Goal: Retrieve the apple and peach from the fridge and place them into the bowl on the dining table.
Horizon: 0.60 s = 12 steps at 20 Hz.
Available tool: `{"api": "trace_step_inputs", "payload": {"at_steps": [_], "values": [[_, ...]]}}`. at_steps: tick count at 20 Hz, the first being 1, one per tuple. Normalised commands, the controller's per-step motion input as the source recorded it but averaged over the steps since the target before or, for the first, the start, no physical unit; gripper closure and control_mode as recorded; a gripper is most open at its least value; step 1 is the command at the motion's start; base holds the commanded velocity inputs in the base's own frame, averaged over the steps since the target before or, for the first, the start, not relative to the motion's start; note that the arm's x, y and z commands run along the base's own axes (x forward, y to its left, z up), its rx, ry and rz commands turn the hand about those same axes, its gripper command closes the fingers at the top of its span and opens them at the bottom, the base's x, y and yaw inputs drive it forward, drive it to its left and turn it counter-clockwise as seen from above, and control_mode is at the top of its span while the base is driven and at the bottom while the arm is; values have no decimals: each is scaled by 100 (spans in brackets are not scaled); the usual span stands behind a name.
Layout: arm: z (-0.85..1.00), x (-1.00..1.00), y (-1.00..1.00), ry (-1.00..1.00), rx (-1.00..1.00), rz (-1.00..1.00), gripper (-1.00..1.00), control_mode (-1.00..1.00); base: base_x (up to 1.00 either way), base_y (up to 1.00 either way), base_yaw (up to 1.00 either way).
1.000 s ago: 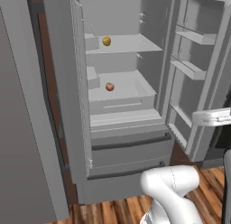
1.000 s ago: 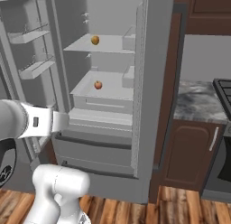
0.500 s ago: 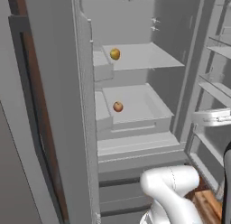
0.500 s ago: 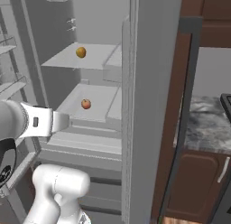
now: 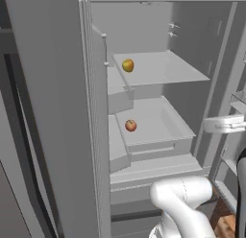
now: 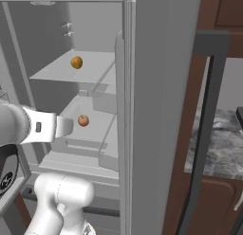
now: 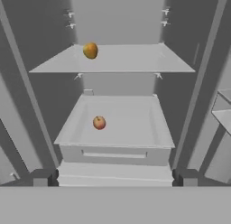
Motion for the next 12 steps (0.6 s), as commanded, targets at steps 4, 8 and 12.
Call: {"api": "trace_step_inputs", "payload": {"at_steps": [4,8,12], "values": [[0,61,30,0,0,-4,-100,-100,24,8,0],[0,64,53,5,-2,-1,-100,-100,0,0,0],[0,64,37,7,-1,0,-100,-100,0,0,0]]}}
